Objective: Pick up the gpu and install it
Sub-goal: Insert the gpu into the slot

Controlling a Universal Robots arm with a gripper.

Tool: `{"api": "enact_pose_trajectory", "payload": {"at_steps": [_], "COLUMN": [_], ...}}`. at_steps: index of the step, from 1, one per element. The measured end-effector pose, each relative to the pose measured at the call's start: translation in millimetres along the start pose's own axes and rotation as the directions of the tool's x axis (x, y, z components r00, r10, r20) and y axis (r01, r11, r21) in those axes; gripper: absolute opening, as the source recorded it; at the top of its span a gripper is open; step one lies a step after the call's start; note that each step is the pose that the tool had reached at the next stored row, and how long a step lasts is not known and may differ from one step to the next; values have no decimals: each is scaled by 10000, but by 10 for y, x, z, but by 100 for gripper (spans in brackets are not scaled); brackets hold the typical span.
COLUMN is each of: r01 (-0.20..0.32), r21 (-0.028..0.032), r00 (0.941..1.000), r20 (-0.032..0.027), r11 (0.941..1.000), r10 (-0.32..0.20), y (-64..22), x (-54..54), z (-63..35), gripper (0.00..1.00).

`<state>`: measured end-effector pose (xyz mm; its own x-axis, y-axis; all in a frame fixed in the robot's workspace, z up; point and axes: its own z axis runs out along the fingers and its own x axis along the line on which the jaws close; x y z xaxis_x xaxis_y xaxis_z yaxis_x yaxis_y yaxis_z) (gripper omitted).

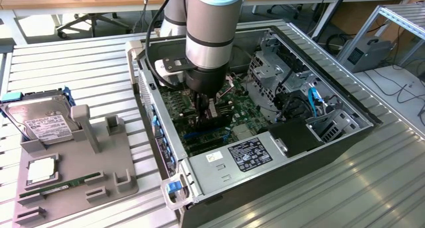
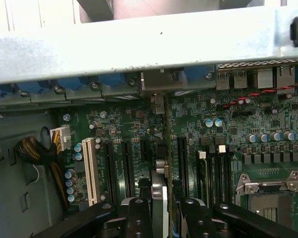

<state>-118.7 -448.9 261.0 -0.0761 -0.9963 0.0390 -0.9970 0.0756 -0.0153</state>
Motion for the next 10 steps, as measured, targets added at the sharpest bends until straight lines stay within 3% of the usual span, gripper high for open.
{"api": "enact_pose_trajectory", "payload": {"at_steps": [10], "r01": [221], "r21": [6], "r00": [9997], "r20": [39], "r11": [9998], "r10": [-221], "y": [-1], "x": [-4], "z": [0], "gripper": [27]}}
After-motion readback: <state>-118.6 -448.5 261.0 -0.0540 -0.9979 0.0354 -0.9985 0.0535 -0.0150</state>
